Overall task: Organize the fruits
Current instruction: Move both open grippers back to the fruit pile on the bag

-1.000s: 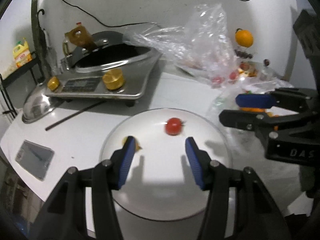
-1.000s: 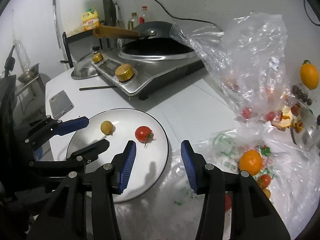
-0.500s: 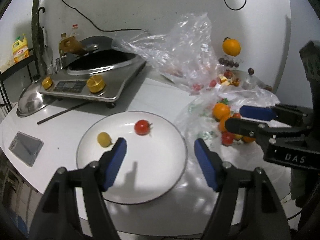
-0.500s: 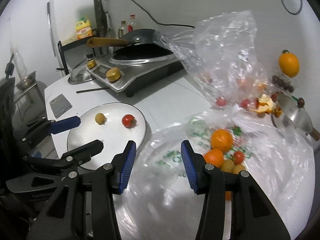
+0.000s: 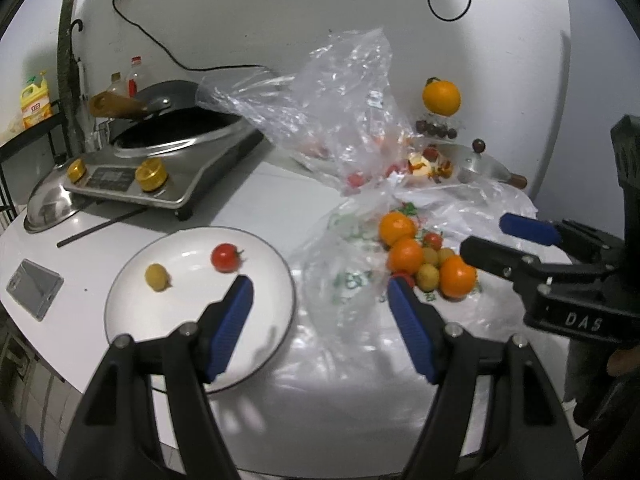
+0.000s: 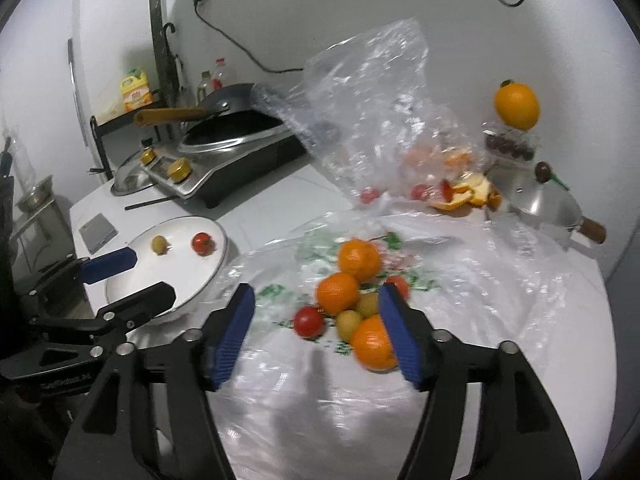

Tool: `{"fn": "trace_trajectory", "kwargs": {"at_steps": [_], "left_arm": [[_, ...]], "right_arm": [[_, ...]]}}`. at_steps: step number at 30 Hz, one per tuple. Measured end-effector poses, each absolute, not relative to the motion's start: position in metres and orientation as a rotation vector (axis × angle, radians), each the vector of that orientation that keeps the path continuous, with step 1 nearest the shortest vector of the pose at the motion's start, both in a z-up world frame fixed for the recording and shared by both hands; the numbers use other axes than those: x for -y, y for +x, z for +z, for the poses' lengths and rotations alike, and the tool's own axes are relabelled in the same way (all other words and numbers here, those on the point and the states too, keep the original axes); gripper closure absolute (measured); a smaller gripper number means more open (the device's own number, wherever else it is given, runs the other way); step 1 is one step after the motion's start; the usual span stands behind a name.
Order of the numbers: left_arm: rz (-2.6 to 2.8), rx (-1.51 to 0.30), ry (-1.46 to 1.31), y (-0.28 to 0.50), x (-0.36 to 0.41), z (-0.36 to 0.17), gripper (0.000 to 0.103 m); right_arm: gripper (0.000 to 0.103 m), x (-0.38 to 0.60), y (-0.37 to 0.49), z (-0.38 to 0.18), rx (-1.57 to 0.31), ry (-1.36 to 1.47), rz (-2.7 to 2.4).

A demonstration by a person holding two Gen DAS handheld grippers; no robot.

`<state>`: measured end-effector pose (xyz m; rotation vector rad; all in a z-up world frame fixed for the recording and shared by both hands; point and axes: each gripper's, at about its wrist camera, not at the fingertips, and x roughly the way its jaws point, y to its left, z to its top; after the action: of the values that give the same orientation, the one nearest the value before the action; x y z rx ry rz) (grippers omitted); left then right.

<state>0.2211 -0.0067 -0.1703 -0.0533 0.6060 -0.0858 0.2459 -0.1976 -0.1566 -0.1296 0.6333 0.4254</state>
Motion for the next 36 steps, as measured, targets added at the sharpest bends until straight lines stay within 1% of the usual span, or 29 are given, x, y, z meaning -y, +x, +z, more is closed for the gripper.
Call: {"fn": "trace_trajectory", "kwargs": {"at_steps": [5, 19, 20, 23, 24, 36], "left_arm": [[-0.117, -0.604, -0.059, 0.223, 0.024, -0.17, 0.031], [-0.132, -0.655, -0.025, 0.239, 0.06, -0.186, 0.031], [-0.13, -0.657, -0.019, 0.24, 0.06, -0.187, 0.031], [-0.121, -0.673, 0.003, 0.245, 0.064, -0.192, 0.031], [-0.12, -0.679, 0.007, 0.247, 0.064, -0.194, 0.031], [-0.135, -0.695, 0.047, 0.262, 0.072, -0.203, 0.032]], "right_arm": [[0.026, 0.217, 0.246, -0.162, -0.615, -0.129, 0.402], [0.027, 0.25, 0.26, -0.186, -0.716, -0.059, 0.392], [0.029, 0.25, 0.262, -0.187, -0.722, -0.055, 0.398], [0.048, 0.249, 0.267, -0.193, -0.744, -0.054, 0.415], [0.05, 0.248, 0.268, -0.195, -0.75, -0.056, 0.422], [0.05, 0.238, 0.289, -0.212, -0.818, -0.048, 0.493]]}}
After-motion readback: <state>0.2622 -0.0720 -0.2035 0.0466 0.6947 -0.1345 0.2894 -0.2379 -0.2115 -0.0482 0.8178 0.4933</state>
